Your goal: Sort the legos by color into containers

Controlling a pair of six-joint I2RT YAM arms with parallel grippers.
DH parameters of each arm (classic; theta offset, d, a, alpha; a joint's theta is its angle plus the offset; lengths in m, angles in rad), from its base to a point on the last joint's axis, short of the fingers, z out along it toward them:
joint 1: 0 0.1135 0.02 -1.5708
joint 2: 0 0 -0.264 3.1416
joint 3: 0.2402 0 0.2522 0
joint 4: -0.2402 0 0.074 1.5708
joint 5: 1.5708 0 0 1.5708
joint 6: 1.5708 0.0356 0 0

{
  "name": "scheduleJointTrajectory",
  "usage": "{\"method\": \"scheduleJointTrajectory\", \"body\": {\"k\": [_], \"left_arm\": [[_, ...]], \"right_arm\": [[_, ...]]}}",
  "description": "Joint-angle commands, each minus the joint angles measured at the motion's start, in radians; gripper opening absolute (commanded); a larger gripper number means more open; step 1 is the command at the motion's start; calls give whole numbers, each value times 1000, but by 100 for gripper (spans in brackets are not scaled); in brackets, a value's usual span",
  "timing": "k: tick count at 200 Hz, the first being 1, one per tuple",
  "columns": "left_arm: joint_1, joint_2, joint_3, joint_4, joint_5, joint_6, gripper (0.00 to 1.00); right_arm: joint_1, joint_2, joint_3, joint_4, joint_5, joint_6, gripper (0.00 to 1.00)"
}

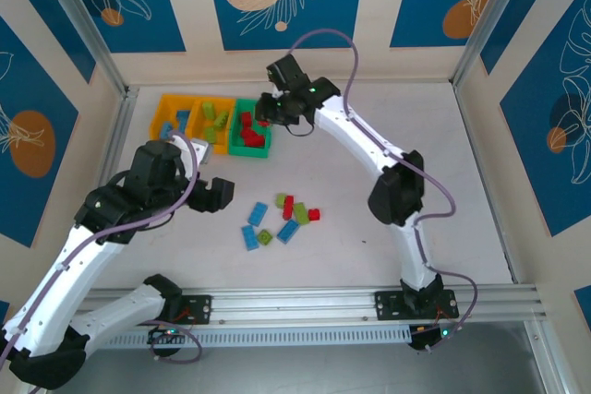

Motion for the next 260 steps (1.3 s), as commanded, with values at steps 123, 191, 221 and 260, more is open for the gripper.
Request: {"method": "scheduleJointTrajectory", "body": {"k": [123,191,221,260], "left_arm": [[-9,182,-113,-1,101,-161,91],[-92,509,-132,84,15,-224,93],[-107,644,-141,184,-11,-205,96],[-106,842,-133,263,93,-215,91]], "right_arm": [[-108,-13,190,-252,-267,-170,72],[-138,-808,-763,-151,-180,-38,79],[-150,-1064,-986,-116,-66,12,86],[-205,-1183,-1031,-188,-47,12,90]]}}
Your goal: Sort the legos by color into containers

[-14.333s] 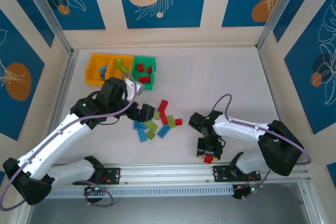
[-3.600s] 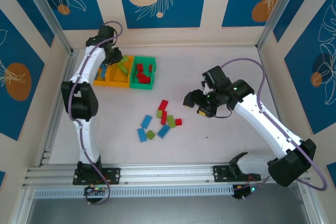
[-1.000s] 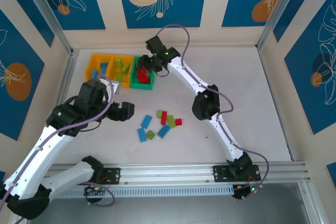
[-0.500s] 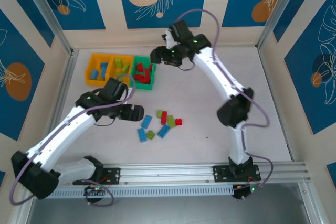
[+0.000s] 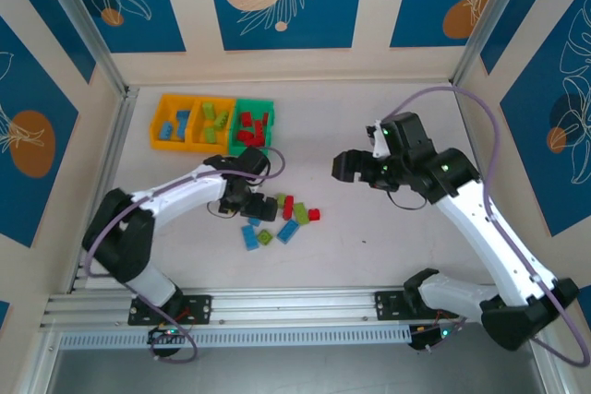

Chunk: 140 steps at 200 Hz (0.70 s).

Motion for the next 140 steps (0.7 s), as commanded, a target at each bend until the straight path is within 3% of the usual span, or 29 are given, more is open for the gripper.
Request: {"method": "scheduleJointTrajectory", "body": {"k": [1,42,84,117,140], "left_arm": [[-9,90,-2,62,48,-16,90],[-7,132,-12,94,-11,-32,73],[-5,115,-1,85,8,10,32],[4,-9,29,44,-14,40,28],[72,-118,83,-5,-27,58,28]], "right_arm": [[-30,-40,-12,-24,36,22,90],[-48,-63,-10,-67,34,19,90],[-54,-77,-19,-67,33,39,90],[-57,-70,-21,-57,25,47,90],[-59,-63,-20,-42,14,55,90]]}}
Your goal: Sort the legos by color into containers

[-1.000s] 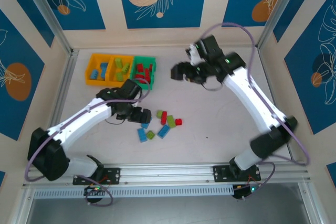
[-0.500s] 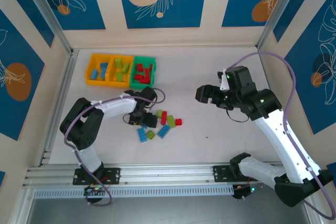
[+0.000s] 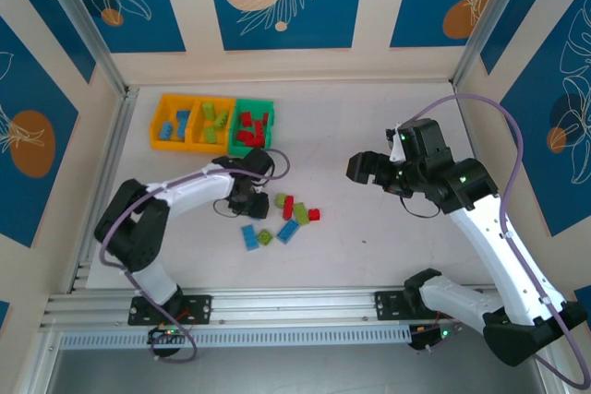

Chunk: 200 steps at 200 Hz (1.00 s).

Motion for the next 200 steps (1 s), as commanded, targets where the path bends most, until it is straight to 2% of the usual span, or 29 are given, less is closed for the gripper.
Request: {"method": "scheduleJointTrajectory", "body": {"k": [1,25,43,69,91,120,145,166,200], "left_arm": [[63,-134,78,-51,-6,38,28],[248,-220,129,-14,98,15,27],[414,-210,199,5,147,9,27],[608,-51,383,-50,156,25,26],[717,117,541,-91,148,1,25],[777,314,766,-157,133,-34,31],[792,424,920,-204,93,-45,45],[810,451,990,-218,92,-43,57],[812,371,974,-232,111,-10,61]], "right_arm": [[-6,-3,-10,8,-12,23,90],[-8,13,-12,32,-19,30,90],[-11,40,-3,42,-32,31,90],[-18,73,25,32,-55,28,90],[-21,81,45,18,-52,32,90],[-27,76,53,9,-41,38,90],[-35,88,81,0,-46,33,90],[-38,101,110,-13,-43,21,90],[-40,108,104,8,-61,42,90]]}}
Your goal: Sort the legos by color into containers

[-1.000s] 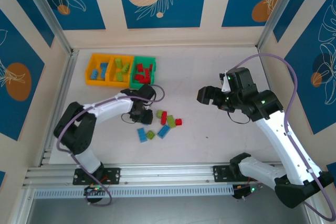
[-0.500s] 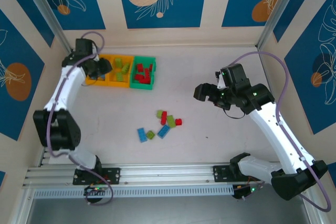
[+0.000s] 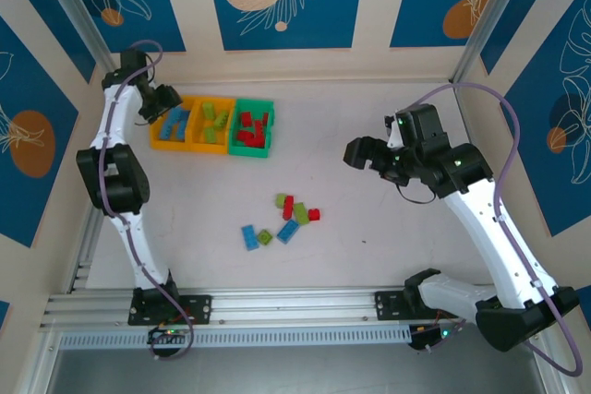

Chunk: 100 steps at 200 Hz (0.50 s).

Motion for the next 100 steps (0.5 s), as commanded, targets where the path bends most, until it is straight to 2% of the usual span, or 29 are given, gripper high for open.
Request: {"method": "scheduleJointTrajectory", "body": {"k": [1,29,52,69,100], "left_arm": [[14,-86,3,-50,10,22,61],[-5,-297,-181,6,95,3,61],[-64,-510,-371,12,129,-2,60],[-147,-676,-531,1,98,-49,60],[-377,-908,-803,-61,-5,-265,60]], "right_arm": [[-7,11,14,-5,-33,22,90],[-7,14,-5,31,-60,45,90],[-7,27,-16,55,-83,61,90],[-6,38,-28,73,-100,79,90],[0,56,-66,120,-147,119,90]]}}
